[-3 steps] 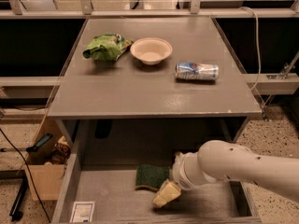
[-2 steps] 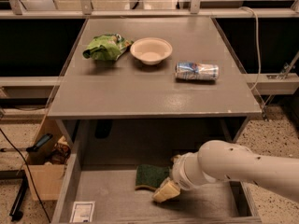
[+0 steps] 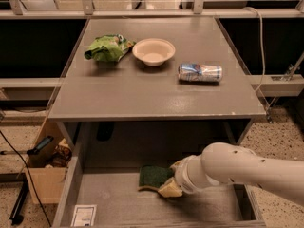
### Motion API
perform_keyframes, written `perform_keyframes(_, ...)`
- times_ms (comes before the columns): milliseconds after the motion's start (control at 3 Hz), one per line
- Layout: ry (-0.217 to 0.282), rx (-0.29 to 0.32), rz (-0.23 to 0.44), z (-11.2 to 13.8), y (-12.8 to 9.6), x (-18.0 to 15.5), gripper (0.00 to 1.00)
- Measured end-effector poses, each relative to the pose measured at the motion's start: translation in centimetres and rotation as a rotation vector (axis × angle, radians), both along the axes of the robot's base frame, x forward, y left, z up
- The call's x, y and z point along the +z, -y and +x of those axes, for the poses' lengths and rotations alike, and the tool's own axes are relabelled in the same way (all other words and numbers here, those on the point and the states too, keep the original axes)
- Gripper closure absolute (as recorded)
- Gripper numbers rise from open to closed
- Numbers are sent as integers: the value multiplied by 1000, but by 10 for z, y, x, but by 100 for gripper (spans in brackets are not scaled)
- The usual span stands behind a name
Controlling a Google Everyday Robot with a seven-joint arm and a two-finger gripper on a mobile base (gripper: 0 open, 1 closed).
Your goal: Pick sponge from top drawer and place on counter
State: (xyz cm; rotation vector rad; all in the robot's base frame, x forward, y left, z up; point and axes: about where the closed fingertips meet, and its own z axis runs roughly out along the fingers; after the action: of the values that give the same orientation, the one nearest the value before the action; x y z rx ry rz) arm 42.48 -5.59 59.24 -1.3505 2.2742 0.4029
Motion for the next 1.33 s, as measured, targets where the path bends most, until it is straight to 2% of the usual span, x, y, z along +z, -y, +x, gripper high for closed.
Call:
perform_keyframes(333,0,0,0,0,0,0,89)
perform_keyframes(667,0,0,0,0,0,0,100)
perform_keyframes(1000,-5,8,-7,-1,2,5,100)
perform_keyframes(1333,1,8,-13,-5,14,28,100)
